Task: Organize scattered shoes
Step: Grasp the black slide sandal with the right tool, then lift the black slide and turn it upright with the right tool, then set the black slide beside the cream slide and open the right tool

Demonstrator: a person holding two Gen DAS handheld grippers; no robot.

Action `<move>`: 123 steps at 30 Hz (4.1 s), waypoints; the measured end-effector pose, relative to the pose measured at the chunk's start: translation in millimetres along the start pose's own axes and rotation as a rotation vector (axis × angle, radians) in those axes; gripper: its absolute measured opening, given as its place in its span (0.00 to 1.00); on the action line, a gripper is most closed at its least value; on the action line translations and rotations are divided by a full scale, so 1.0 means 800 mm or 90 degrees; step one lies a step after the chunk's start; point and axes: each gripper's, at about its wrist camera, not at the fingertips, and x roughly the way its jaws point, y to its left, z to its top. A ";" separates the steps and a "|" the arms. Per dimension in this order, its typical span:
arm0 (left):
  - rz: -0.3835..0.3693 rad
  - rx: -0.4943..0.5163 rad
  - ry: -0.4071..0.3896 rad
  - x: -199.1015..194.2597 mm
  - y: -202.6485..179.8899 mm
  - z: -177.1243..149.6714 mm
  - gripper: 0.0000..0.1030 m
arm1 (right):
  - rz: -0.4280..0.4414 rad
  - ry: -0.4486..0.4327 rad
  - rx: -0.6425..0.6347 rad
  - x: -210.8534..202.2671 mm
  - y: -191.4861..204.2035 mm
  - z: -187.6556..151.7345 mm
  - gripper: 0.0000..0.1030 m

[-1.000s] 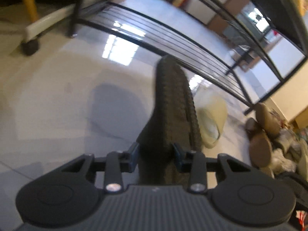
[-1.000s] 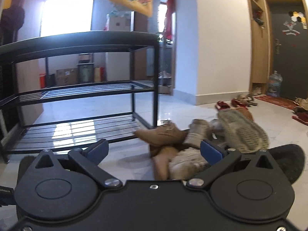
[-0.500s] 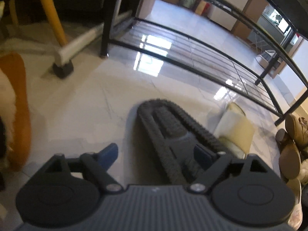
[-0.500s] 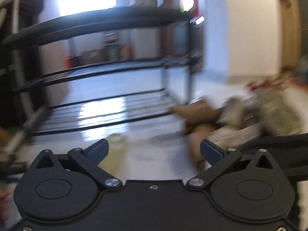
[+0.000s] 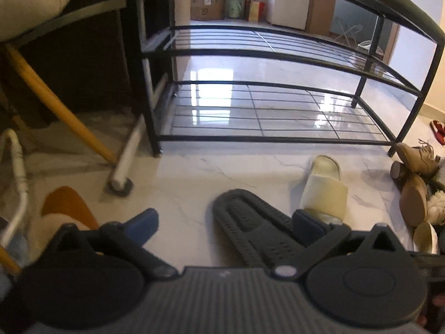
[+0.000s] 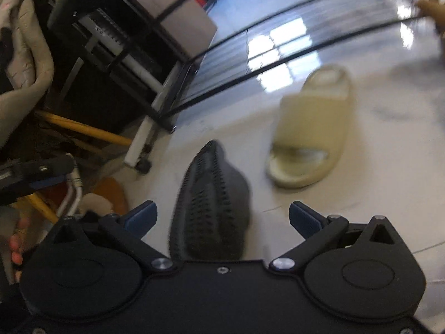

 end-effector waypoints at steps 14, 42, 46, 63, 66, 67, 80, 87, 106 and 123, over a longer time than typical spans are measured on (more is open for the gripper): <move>-0.102 -0.074 0.076 0.037 0.017 0.031 0.99 | 0.003 0.062 0.125 0.088 -0.004 -0.021 0.87; -0.052 -0.244 0.138 0.047 0.078 0.011 0.99 | -0.299 -0.157 -0.766 0.077 0.185 -0.082 0.61; -0.044 -0.243 0.138 0.048 0.081 0.011 0.99 | -0.261 -0.117 -0.840 0.083 0.191 -0.098 0.62; -0.044 -0.209 0.156 0.050 0.066 0.004 0.99 | -0.181 0.141 -0.736 0.081 0.149 -0.104 1.00; -0.045 -0.208 0.159 0.050 0.066 0.003 0.99 | -0.199 0.144 -0.780 0.073 0.142 -0.116 1.00; -0.047 -0.209 0.158 0.050 0.066 0.003 0.99 | -0.187 0.158 -0.744 0.071 0.139 -0.108 1.00; -0.041 -0.217 0.152 0.048 0.071 0.001 0.99 | -0.147 0.188 -0.450 0.033 0.091 -0.060 1.00; -0.044 -0.202 0.153 0.049 0.065 0.000 0.99 | -0.144 0.027 -0.215 0.043 0.072 -0.036 1.00; -0.057 -0.263 0.171 0.056 0.089 -0.005 0.99 | -0.271 0.065 -0.278 0.136 0.092 -0.055 0.99; -0.055 -0.324 0.160 0.057 0.112 0.000 0.99 | -0.304 -0.069 -0.180 0.231 0.105 0.049 0.98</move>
